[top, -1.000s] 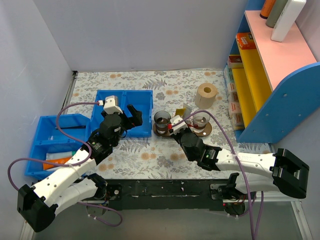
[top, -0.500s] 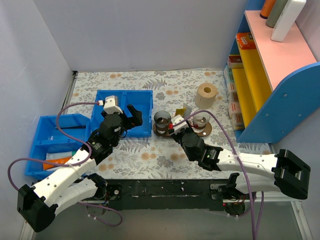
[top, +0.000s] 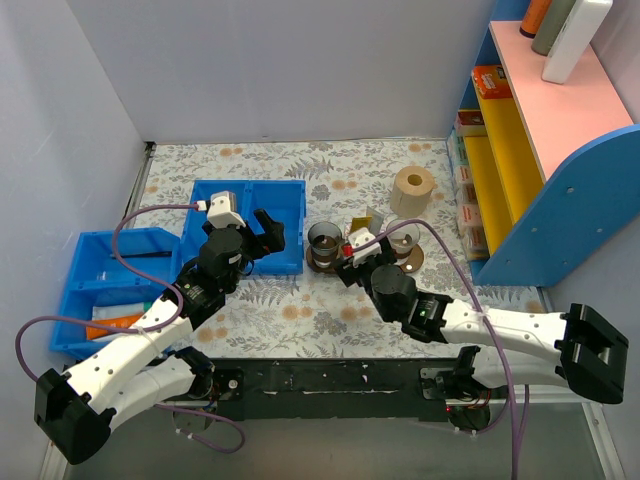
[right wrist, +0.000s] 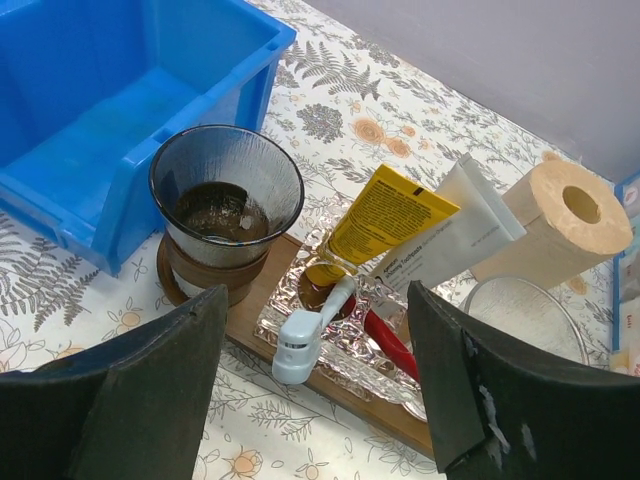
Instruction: Prepare toiletry sets of a toothbrush and toothpaste on the tray
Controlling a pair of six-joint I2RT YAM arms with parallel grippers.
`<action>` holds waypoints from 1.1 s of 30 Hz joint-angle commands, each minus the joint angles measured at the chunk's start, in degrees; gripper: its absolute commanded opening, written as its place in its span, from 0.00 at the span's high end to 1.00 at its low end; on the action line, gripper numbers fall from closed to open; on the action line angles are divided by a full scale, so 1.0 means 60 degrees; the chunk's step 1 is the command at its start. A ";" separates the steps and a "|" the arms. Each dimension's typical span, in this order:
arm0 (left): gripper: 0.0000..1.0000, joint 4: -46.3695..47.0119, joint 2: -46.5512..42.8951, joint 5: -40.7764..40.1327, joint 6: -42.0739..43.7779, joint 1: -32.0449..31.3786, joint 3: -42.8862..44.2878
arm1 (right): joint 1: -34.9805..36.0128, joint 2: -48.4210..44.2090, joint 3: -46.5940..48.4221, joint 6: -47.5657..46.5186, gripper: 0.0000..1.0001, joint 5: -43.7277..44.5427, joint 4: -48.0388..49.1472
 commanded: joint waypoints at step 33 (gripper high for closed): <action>0.02 -0.1657 -0.0855 0.3135 0.0368 0.2824 0.1723 | -0.4960 -0.2474 0.2582 0.2836 0.08 -0.3167 -0.4553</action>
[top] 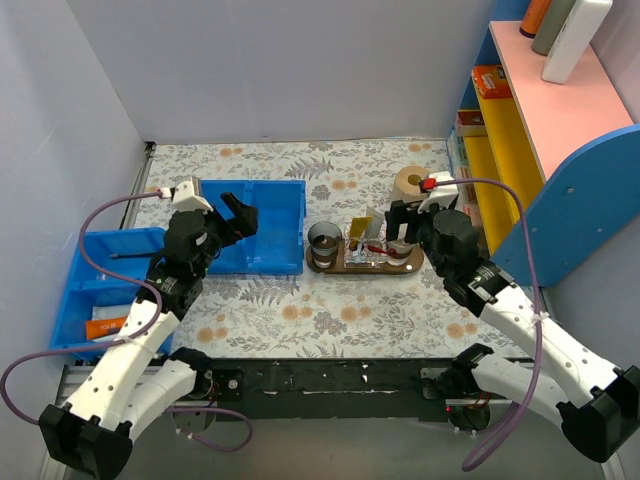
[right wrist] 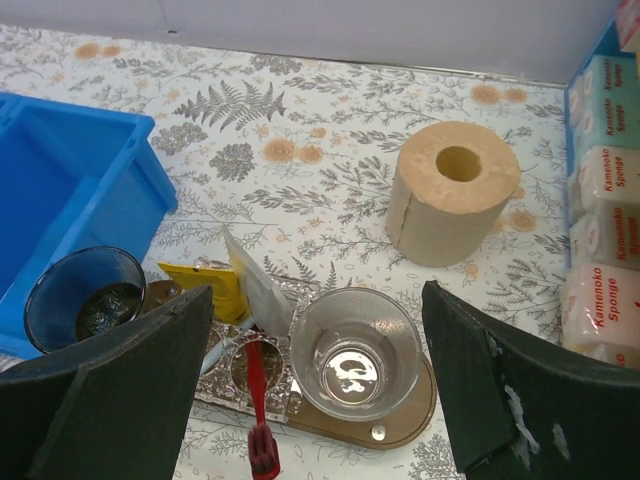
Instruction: Prepare toiletry sets of a toothbrush and toothpaste on the tray
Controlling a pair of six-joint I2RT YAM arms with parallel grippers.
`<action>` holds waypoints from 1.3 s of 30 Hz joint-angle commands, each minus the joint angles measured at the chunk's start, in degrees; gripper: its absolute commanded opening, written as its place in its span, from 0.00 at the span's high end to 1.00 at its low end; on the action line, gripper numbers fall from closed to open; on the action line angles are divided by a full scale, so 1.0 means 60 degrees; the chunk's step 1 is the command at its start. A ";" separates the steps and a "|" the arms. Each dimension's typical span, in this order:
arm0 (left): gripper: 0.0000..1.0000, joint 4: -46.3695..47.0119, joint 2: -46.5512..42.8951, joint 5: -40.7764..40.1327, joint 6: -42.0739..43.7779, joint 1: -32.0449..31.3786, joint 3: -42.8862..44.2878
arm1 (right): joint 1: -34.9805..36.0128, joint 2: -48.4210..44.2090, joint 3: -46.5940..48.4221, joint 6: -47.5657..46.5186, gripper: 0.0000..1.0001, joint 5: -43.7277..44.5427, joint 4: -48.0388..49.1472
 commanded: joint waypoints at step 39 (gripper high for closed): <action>0.02 -0.2342 -0.1620 -0.0273 0.1032 0.0078 0.2772 | -0.0068 -0.4071 0.0191 -0.0643 0.08 0.1056 -0.1740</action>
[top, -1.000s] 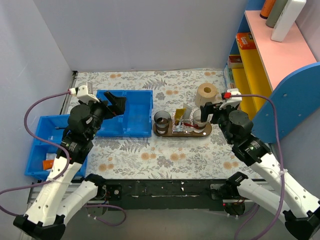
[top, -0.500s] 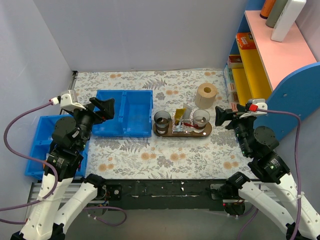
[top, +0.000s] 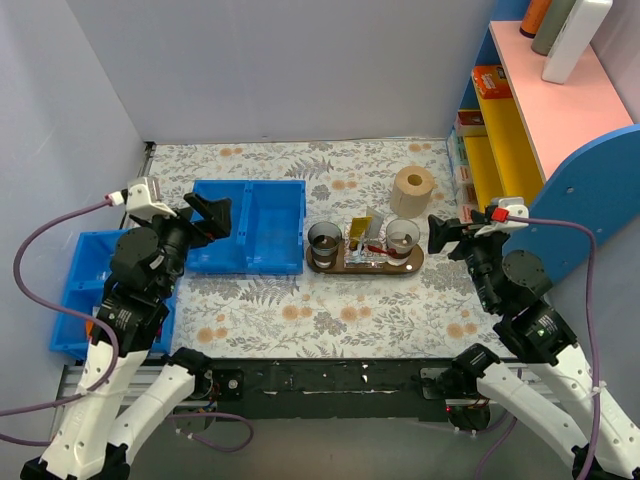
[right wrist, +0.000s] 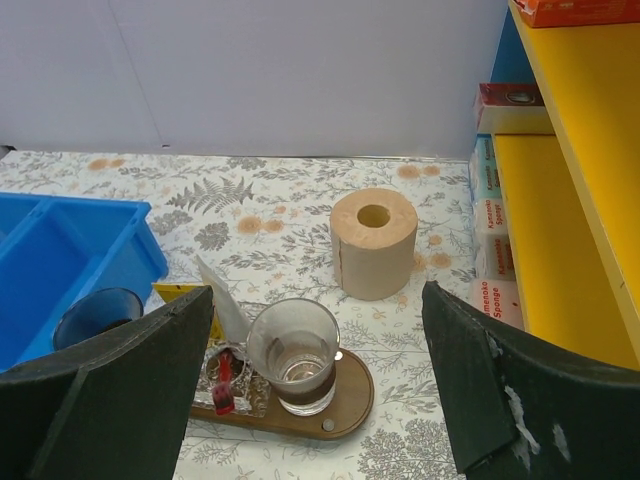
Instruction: Prepare toiletry sets of a toothbrush and toothpaste on the tray
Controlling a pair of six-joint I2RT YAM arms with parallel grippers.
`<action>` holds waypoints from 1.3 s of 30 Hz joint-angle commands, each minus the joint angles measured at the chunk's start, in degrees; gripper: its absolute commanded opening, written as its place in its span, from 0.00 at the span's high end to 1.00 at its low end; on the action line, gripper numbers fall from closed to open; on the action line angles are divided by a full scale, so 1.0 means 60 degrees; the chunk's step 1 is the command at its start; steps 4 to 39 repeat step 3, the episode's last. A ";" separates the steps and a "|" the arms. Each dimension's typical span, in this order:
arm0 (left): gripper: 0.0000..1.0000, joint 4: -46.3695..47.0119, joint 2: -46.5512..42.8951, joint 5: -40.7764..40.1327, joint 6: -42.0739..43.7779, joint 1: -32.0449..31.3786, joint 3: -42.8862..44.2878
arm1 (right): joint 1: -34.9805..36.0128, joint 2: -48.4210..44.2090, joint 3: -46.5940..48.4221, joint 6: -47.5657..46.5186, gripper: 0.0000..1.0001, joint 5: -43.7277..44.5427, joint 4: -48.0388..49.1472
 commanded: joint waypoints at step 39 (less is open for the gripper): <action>0.02 -0.0175 0.0184 0.0197 0.0001 0.0034 0.0386 | -0.0057 -0.0046 0.0001 -0.0100 0.08 0.0098 0.0201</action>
